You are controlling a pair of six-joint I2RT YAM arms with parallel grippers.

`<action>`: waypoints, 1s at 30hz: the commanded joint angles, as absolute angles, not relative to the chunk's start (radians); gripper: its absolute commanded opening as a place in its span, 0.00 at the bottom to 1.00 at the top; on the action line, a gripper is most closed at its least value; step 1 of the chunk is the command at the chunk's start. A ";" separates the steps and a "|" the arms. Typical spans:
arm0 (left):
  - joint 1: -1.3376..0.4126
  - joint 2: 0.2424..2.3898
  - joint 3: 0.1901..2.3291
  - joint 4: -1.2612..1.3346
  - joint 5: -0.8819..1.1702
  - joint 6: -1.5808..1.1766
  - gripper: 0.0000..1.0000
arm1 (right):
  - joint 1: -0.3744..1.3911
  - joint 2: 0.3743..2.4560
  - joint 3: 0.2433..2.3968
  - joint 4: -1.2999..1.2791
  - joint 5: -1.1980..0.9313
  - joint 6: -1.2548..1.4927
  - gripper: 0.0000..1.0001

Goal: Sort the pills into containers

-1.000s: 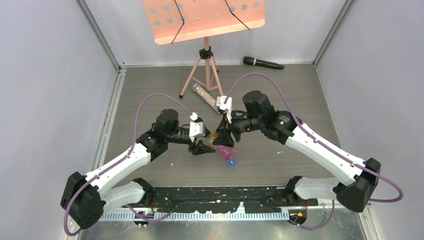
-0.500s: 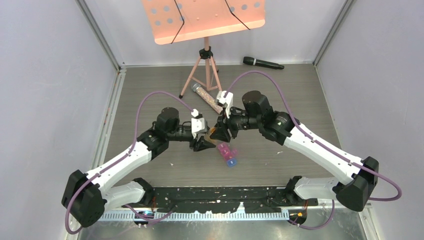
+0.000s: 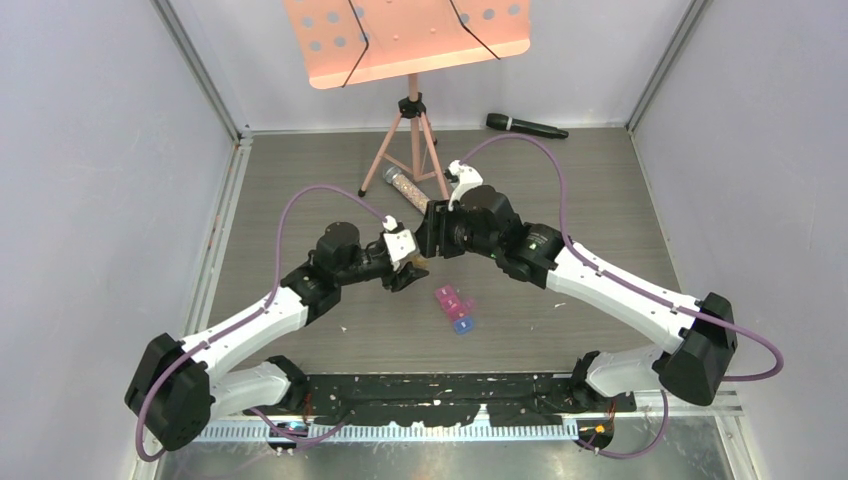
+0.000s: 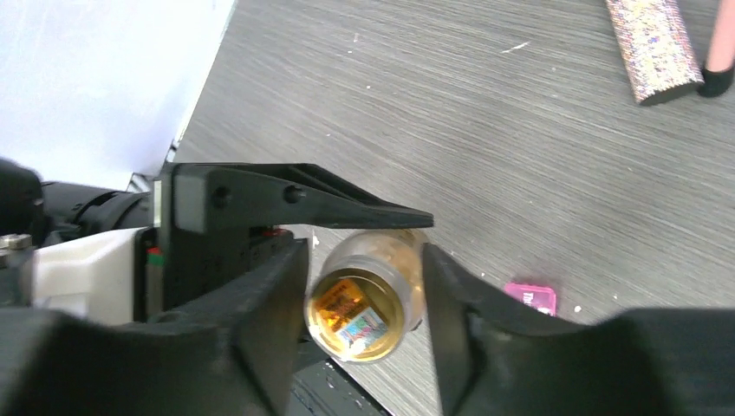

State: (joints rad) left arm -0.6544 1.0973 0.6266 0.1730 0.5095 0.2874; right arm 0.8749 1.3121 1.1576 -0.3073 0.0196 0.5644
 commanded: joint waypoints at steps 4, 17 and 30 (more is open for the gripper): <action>-0.652 1.086 0.631 0.304 0.466 0.280 0.00 | 0.871 1.293 1.178 -0.319 0.048 0.537 0.76; -0.653 1.088 0.654 0.293 0.507 0.249 0.01 | 0.871 1.361 1.202 -0.368 -0.094 0.414 0.64; -0.653 1.054 0.582 0.411 0.482 0.197 0.42 | 0.879 1.367 1.192 -0.321 0.059 0.538 0.27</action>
